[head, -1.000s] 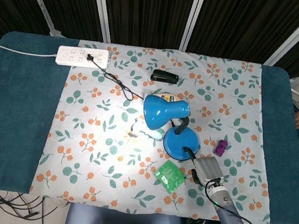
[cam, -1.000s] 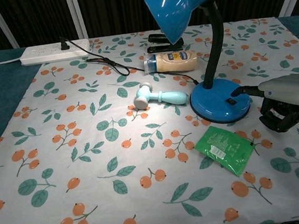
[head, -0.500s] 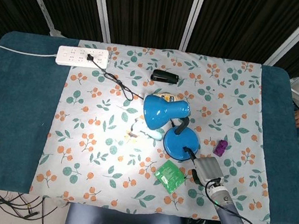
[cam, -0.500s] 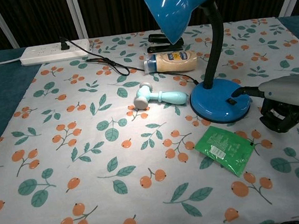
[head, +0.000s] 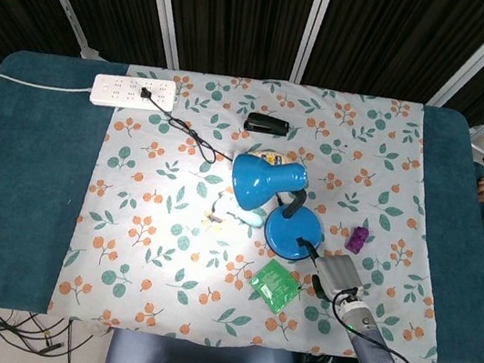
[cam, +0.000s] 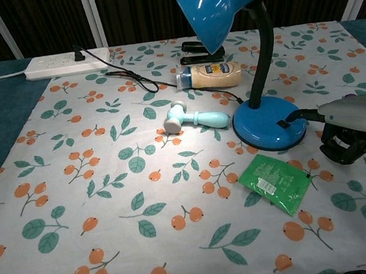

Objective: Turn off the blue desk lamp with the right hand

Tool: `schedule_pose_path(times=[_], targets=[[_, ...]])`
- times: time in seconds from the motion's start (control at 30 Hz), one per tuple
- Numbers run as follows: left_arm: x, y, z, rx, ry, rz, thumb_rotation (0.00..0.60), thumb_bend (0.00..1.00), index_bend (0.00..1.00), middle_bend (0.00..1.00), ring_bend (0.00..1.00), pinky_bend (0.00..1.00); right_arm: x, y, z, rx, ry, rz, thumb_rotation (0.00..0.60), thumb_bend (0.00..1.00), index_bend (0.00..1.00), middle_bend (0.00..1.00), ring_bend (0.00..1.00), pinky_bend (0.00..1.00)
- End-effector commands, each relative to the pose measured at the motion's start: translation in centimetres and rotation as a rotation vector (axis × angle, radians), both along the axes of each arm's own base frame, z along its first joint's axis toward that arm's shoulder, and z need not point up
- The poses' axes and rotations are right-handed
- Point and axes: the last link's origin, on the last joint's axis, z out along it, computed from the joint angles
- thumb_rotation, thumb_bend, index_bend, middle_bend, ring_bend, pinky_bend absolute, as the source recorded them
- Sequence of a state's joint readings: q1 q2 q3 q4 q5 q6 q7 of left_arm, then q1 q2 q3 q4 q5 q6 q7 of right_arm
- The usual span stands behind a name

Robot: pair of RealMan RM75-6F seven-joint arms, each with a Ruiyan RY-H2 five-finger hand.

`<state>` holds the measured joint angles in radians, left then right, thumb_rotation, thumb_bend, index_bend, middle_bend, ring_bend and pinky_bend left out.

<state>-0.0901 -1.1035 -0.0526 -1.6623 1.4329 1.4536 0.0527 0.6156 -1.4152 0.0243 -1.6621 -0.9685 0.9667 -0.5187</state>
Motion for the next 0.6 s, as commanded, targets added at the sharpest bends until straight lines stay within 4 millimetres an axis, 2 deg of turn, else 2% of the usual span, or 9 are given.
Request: schedule_pose_path(times=[0.03, 0.6], targets=[[-0.01, -0.01, 0.0, 0.0, 0.0, 0.001, 0.6, 0.29, 0.0, 0.0, 0.0, 0.0, 0.01, 0.0, -0.03, 0.001, 0.0, 0.0, 0.6, 0.57, 0.02, 0.76, 0.8, 0.76], [-0.01, 0.01, 0.01, 0.0, 0.0, 0.002, 0.6, 0.29, 0.0, 0.0, 0.0, 0.0, 0.46, -0.09, -0.3, 0.005, -0.006, 0.013, 0.6, 0.57, 0.02, 0.76, 0.79, 0.76]])
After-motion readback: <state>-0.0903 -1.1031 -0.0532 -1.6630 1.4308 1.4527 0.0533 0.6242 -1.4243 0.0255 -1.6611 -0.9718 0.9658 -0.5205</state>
